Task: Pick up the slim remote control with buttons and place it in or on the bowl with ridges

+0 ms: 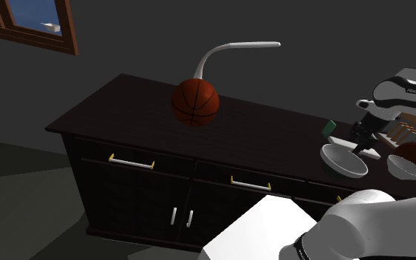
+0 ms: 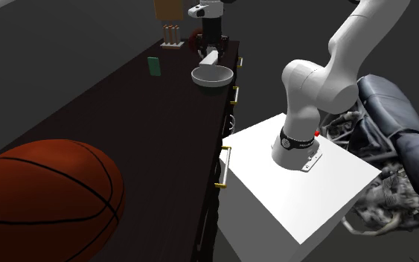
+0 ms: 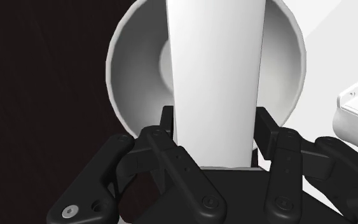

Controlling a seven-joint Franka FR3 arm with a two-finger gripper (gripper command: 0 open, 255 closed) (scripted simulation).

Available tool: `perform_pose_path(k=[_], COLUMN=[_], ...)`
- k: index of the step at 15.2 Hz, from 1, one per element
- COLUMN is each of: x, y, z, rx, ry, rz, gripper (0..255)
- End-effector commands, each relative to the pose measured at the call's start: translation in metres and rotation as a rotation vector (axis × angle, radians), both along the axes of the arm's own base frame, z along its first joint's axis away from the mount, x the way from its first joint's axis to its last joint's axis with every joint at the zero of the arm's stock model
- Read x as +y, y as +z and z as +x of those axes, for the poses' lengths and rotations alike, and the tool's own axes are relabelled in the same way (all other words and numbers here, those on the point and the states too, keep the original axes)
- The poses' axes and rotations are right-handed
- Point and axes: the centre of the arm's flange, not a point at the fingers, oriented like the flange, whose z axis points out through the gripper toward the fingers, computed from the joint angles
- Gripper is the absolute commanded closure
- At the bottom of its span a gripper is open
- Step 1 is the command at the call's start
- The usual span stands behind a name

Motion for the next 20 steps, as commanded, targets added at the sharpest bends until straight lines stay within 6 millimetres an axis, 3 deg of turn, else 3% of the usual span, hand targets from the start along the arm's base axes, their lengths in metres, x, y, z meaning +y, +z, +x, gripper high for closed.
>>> perform_pose_path(k=[1, 9, 17, 18, 20], x=[0.000, 0.000, 0.000, 0.000, 0.000], y=[-0.010, -0.052, -0.054, -0.054, -0.055], z=[-0.001, -0.001, -0.001, -0.001, -0.001], rx=[0.000, 0.000, 0.000, 0.000, 0.000], ry=[0.000, 0.000, 0.000, 0.000, 0.000], rz=[-0.001, -0.001, -0.001, -0.001, -0.001], gripper=[255, 255, 255, 0, 0])
